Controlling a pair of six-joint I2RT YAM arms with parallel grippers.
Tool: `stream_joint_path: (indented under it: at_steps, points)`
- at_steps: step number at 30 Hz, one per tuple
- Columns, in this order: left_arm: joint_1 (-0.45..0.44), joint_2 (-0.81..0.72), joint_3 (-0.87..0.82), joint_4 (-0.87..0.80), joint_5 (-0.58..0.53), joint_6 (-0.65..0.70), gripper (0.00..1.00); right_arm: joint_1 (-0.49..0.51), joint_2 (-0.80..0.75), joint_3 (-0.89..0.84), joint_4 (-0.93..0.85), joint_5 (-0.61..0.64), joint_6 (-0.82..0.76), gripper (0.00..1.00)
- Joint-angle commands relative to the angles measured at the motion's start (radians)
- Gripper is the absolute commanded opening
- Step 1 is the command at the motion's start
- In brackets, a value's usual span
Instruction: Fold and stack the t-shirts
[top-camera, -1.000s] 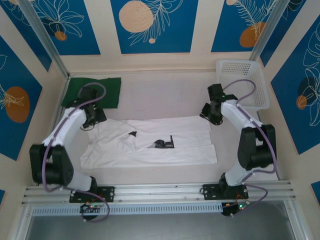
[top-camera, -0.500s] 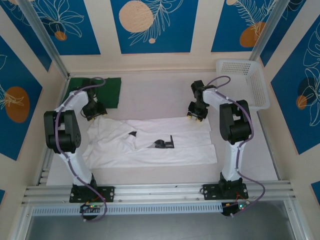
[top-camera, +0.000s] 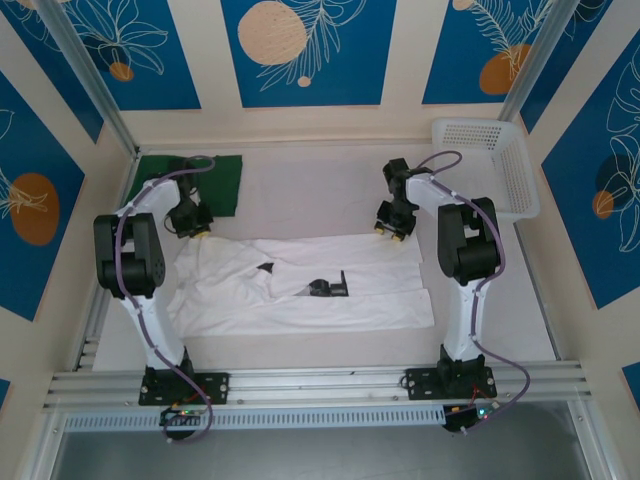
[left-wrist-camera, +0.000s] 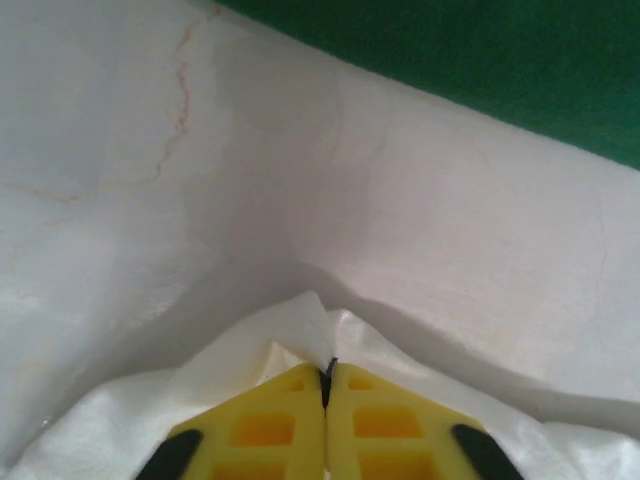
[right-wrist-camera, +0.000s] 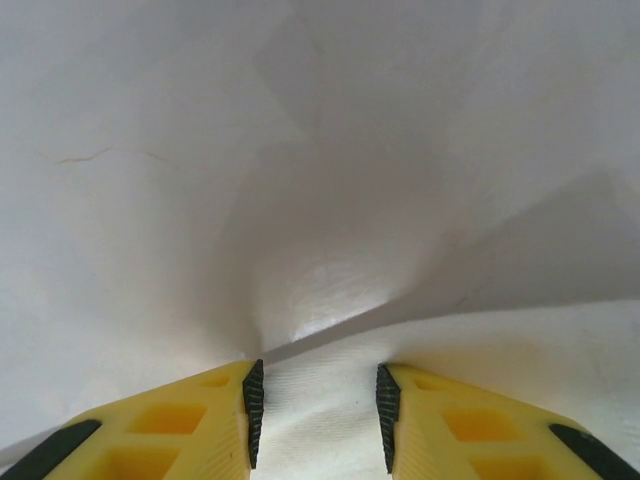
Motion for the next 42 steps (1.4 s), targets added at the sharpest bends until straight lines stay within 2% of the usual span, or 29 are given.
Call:
stream_joint_path:
  at_steps: [1,8,15,16,19,20,22,23,27,29,31,34,36,38,42]
  points:
    - [0.03,-0.023,-0.018,0.037,-0.017,0.027,0.0,-0.025,0.042,0.006,-0.053,-0.004,0.038,0.38]
    - [0.098,-0.119,-0.15,0.194,-0.113,0.035,0.0,-0.065,0.057,0.004,-0.072,-0.002,0.087,0.37]
    - [0.144,-0.09,-0.177,0.243,-0.135,-0.001,0.0,-0.082,0.082,0.043,-0.084,-0.013,0.097,0.4]
    - [0.146,-0.082,-0.167,0.239,-0.134,-0.003,0.05,-0.083,0.081,0.047,-0.081,-0.022,0.095,0.41]
    - [0.146,-0.055,-0.116,0.213,-0.146,-0.004,0.08,-0.083,0.081,0.069,-0.079,-0.031,0.088,0.45]
    - [0.147,-0.049,-0.093,0.195,-0.159,-0.01,0.13,-0.083,0.079,0.078,-0.077,-0.036,0.083,0.46]
    - [0.148,-0.05,-0.058,0.173,-0.168,-0.021,0.35,-0.082,0.067,0.093,-0.069,-0.055,0.074,0.49]
    - [0.148,-0.056,-0.04,0.157,-0.176,-0.032,0.39,-0.08,0.053,0.097,-0.059,-0.063,0.07,0.52]
    - [0.142,-0.128,0.009,0.077,-0.208,-0.105,0.43,-0.058,-0.037,0.083,-0.008,-0.086,0.059,0.56]
    - [0.125,-0.189,-0.005,0.07,-0.171,-0.13,0.42,-0.026,-0.11,0.04,0.061,-0.1,0.048,0.57]
    - [0.092,-0.225,-0.02,0.072,-0.084,-0.127,0.4,0.009,-0.168,-0.009,0.148,-0.165,0.03,0.57]
    - [0.027,-0.213,-0.025,0.054,0.111,-0.097,0.33,0.09,-0.194,-0.032,0.263,-0.318,-0.001,0.56]
    - [-0.03,-0.188,-0.021,0.033,0.161,-0.067,0.27,0.163,-0.148,0.022,0.286,-0.412,-0.039,0.54]
    - [-0.075,-0.167,-0.029,0.036,0.17,-0.058,0.27,0.232,-0.075,0.106,0.273,-0.478,-0.08,0.53]
    - [-0.1,-0.081,-0.063,0.07,0.241,-0.123,0.25,0.345,0.11,0.329,0.185,-0.543,-0.145,0.52]
